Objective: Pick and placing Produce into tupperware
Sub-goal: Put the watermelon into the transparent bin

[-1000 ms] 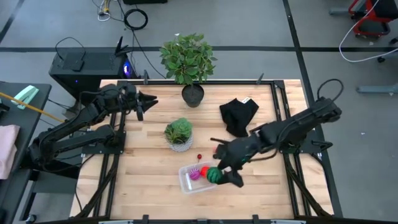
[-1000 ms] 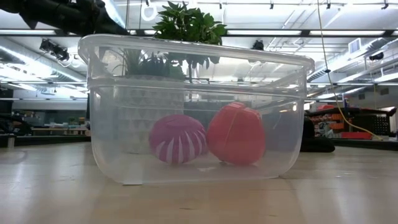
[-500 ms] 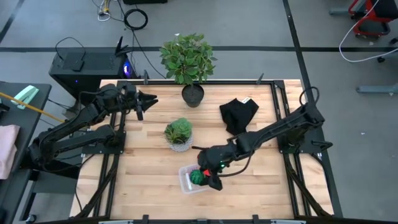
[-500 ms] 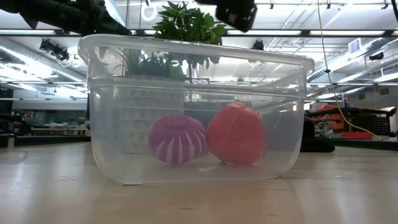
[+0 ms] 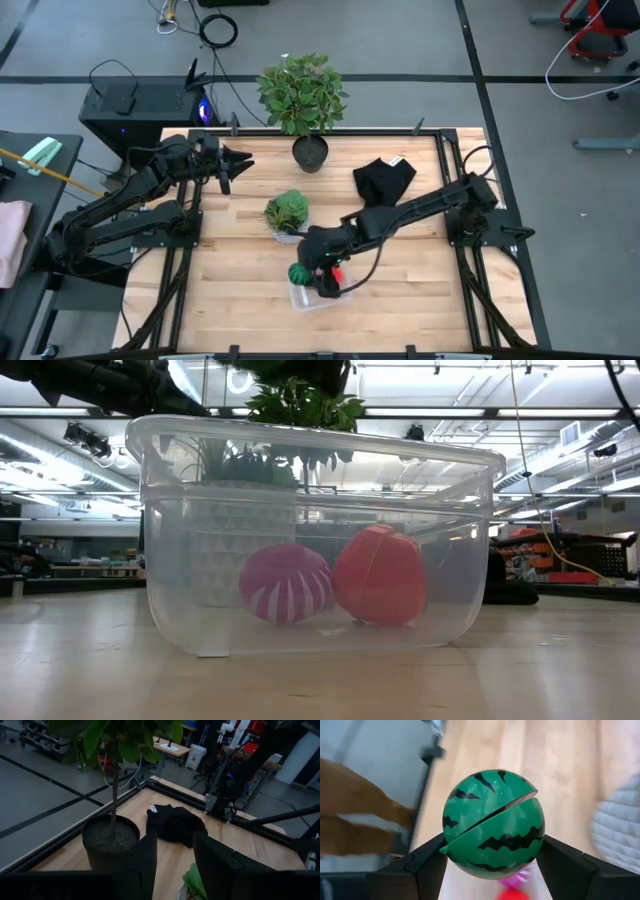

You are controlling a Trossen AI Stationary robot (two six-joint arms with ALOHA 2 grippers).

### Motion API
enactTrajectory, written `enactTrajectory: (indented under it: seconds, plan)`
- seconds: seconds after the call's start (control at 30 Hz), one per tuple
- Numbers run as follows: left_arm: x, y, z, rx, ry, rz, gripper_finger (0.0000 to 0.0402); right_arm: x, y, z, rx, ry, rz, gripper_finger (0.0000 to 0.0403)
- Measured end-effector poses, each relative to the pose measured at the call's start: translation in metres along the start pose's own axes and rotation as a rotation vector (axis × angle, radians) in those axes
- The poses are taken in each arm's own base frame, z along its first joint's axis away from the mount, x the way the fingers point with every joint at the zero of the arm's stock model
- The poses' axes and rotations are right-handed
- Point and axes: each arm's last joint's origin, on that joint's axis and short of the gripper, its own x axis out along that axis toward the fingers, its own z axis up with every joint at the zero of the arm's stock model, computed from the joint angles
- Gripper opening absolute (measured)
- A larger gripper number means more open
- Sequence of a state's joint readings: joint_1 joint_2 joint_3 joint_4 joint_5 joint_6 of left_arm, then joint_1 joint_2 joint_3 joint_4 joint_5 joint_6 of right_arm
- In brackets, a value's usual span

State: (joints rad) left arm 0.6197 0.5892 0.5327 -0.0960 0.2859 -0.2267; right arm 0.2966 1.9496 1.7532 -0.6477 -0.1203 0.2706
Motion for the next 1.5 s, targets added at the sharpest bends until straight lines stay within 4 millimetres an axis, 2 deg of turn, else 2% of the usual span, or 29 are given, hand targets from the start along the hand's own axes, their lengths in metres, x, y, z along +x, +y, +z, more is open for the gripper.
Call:
enactTrajectory:
  seconds: [0.23, 0.53, 0.83, 1.23, 1.5]
  plan:
    - [0.0, 0.0, -0.001, 0.009, 0.014, 0.001, 0.014, 0.021, -0.004, -0.003, -0.053, 0.113, -0.08, 0.0282]
    - [0.0, 0.0, -0.001, 0.01, 0.015, -0.003, 0.0135, 0.04, 0.011, -0.015, -0.127, 0.167, -0.056, 0.0282]
    - [0.0, 0.0, -0.002, 0.009, 0.017, -0.003, 0.0141, 0.061, 0.009, -0.026, -0.134, 0.228, -0.086, 0.0282]
    - [0.0, 0.0, -0.003, 0.004, 0.032, 0.0, 0.014, 0.064, 0.009, -0.026, -0.133, 0.226, -0.081, 0.0283]
    - [0.0, 0.0, -0.003, 0.011, 0.033, -0.001, 0.0137, 0.064, 0.014, -0.027, -0.149, 0.239, -0.016, 0.0283]
